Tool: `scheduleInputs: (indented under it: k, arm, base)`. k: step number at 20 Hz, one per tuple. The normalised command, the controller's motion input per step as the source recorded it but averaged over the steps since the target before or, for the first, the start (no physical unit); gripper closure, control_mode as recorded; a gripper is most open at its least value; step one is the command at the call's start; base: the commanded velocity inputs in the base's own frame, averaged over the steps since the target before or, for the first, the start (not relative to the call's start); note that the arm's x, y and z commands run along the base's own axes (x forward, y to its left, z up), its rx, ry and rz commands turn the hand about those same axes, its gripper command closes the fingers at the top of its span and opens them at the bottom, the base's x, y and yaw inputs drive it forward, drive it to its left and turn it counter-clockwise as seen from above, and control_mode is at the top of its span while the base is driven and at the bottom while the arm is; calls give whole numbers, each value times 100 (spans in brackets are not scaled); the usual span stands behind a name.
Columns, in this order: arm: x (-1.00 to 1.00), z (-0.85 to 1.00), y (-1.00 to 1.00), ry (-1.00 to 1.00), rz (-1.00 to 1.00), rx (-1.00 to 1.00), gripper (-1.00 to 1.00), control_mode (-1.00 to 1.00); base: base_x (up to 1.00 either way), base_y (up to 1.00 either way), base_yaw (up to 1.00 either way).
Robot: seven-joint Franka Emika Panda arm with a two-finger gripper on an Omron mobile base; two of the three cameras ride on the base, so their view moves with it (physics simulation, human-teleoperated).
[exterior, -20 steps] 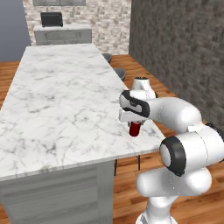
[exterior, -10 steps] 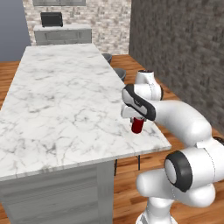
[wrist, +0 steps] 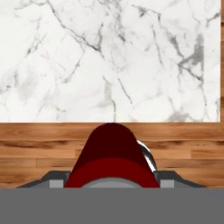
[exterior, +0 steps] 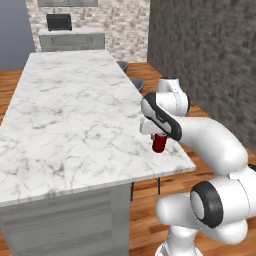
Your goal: Four empty soda cans are scattered around the kitchen. Gather all the cans and cluster them next to the stove for recycling.
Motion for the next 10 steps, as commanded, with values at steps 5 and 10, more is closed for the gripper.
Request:
scheduleInputs:
  k: [5, 10]
  arm:
    - [-24, 11, 0, 3, 0, 0, 100, -100]
    - [-12, 3, 0, 4, 0, 0, 100, -100]
  base:
    - [0, 0, 0]
    - [0, 0, 0]
